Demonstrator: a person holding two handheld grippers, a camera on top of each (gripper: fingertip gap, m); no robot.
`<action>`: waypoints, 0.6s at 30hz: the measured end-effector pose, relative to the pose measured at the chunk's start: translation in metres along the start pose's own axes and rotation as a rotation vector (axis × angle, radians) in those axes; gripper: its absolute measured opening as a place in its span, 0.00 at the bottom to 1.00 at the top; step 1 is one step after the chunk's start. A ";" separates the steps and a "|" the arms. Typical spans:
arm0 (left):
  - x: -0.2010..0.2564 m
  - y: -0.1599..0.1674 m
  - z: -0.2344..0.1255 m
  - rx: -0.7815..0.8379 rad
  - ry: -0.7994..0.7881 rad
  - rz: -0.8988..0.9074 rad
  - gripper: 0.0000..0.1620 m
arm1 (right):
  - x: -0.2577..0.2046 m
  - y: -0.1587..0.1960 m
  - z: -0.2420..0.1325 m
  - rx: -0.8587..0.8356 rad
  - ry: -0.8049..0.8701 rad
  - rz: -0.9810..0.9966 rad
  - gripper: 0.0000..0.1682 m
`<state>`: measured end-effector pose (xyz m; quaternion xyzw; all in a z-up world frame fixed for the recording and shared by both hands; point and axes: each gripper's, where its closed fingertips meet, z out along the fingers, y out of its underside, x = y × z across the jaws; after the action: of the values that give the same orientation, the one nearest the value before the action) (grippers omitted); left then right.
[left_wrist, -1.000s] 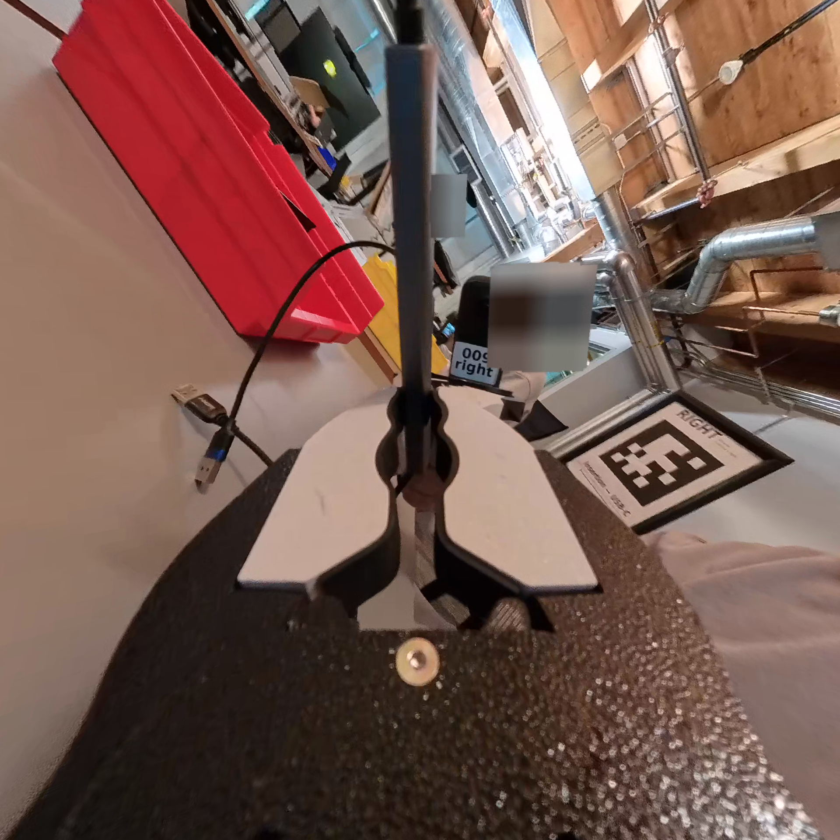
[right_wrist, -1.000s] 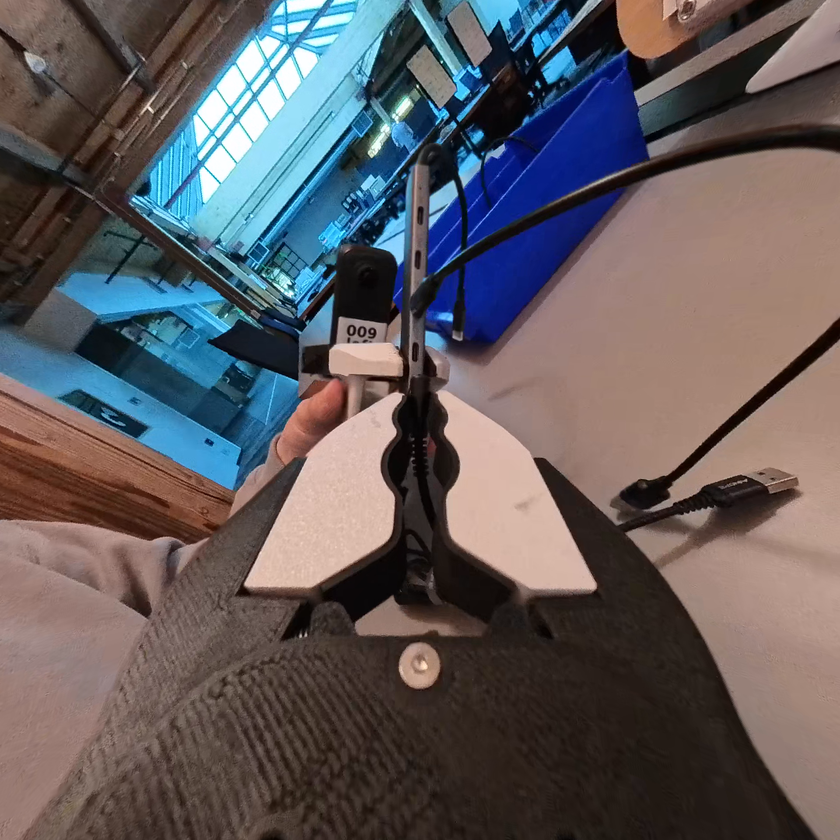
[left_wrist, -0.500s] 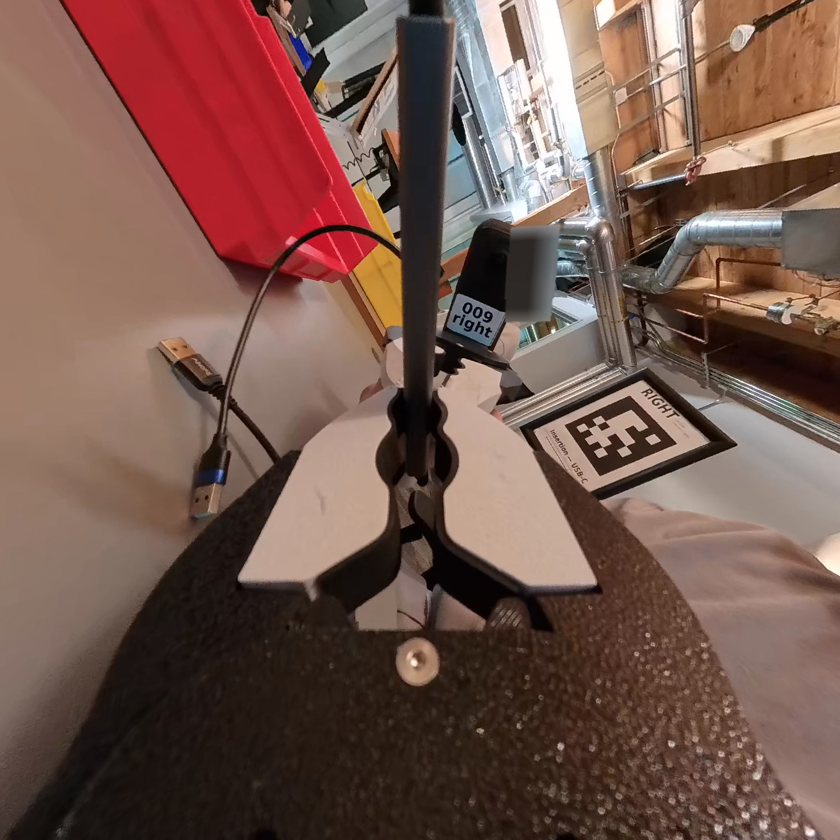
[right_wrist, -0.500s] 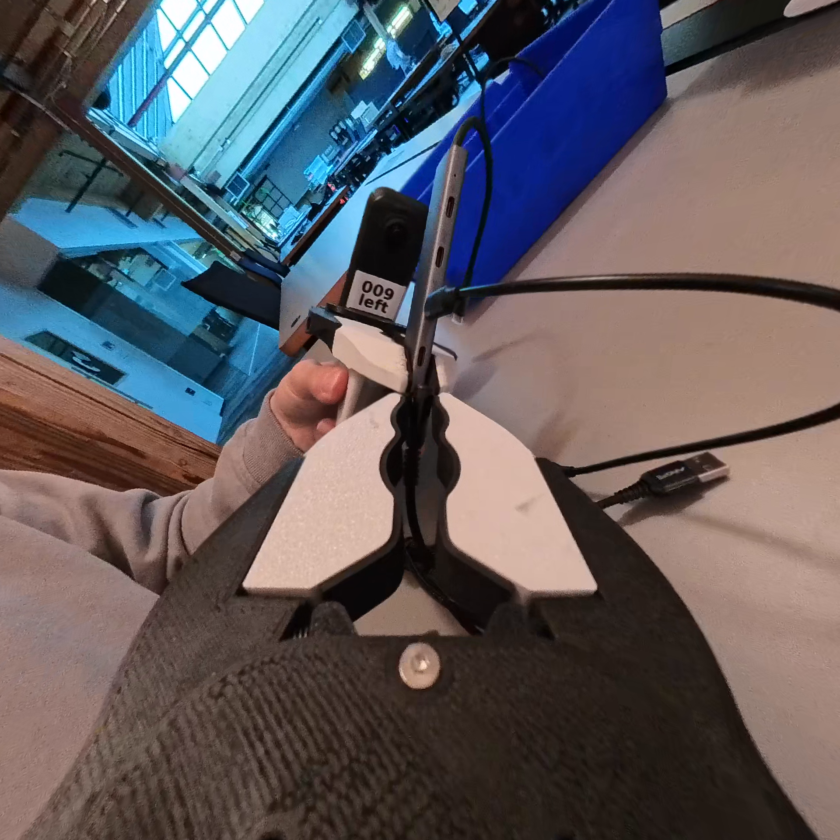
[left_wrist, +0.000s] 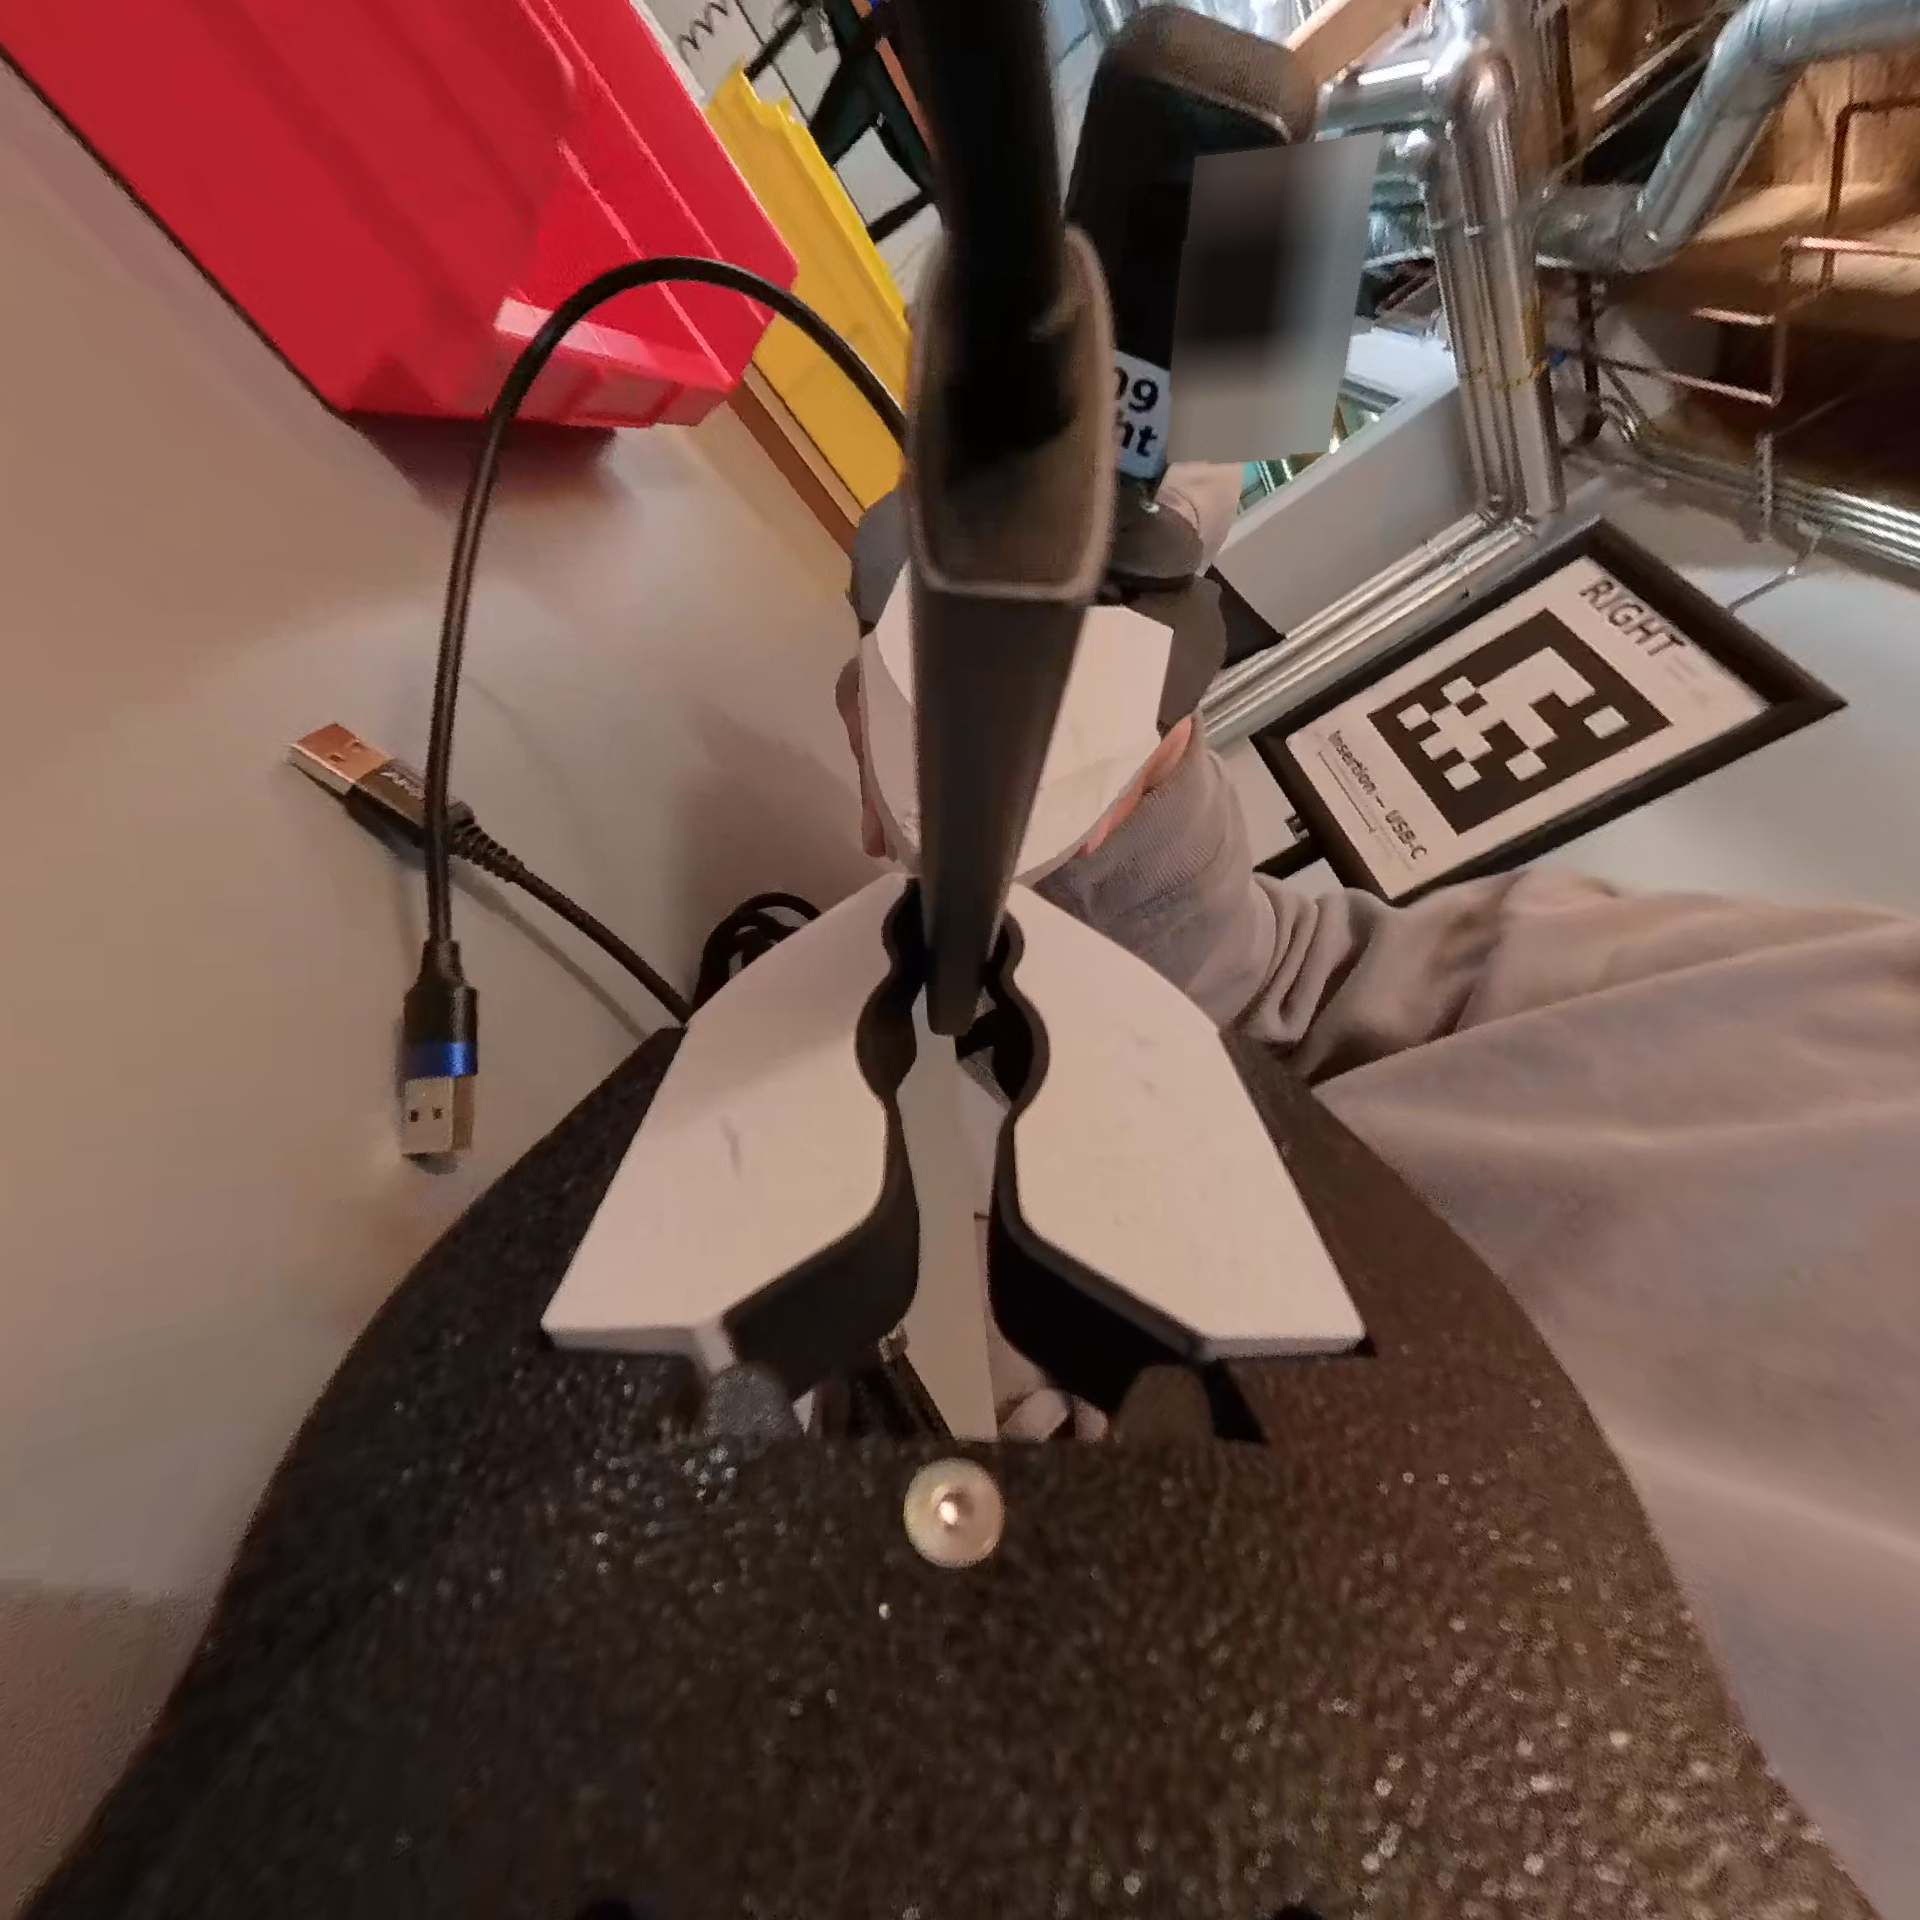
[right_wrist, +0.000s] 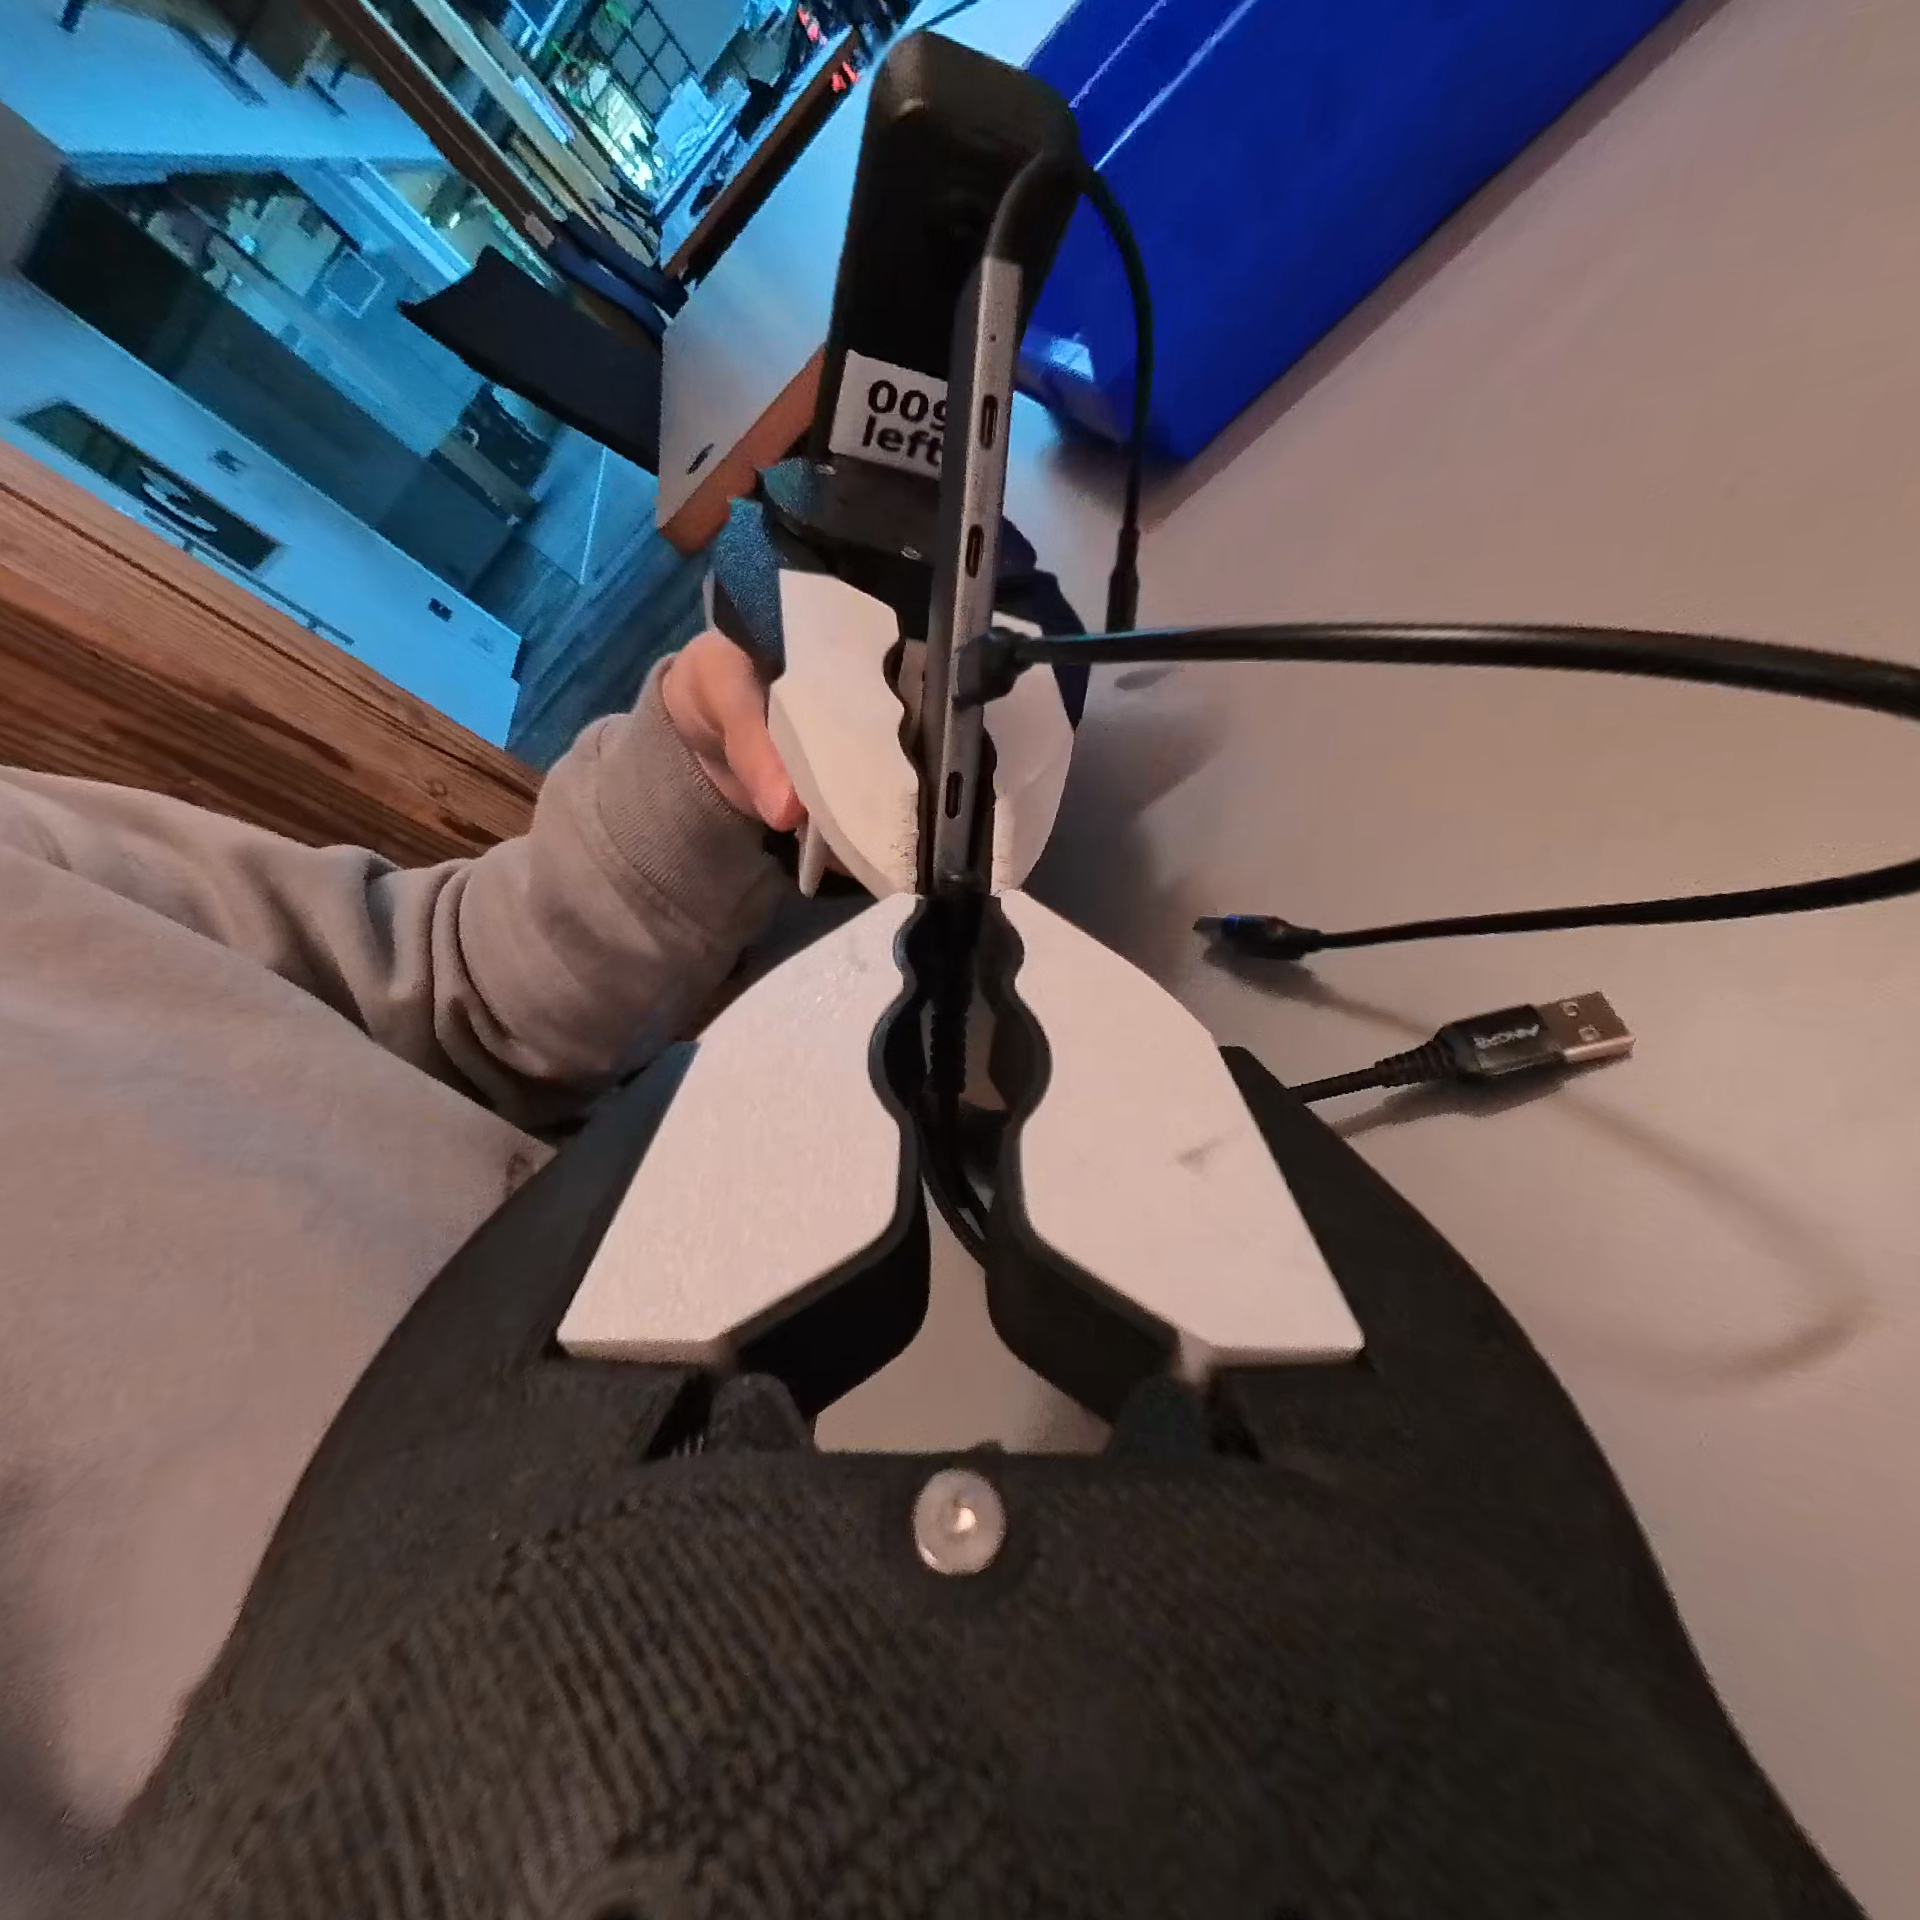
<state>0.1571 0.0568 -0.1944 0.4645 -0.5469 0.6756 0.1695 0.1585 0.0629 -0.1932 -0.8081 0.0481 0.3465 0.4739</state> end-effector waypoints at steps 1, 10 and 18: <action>0.002 0.002 0.001 -0.014 0.008 0.011 0.06 | -0.002 0.001 -0.001 -0.016 -0.009 -0.020 0.05; 0.005 0.010 0.009 -0.102 -0.039 0.114 0.07 | -0.006 0.009 -0.009 -0.114 0.012 -0.086 0.05; 0.003 -0.004 0.005 -0.005 -0.090 0.216 0.06 | -0.002 -0.006 -0.007 0.043 0.009 -0.017 0.05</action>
<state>0.1603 0.0531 -0.1900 0.4325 -0.6026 0.6669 0.0720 0.1631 0.0602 -0.1860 -0.7996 0.0508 0.3377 0.4940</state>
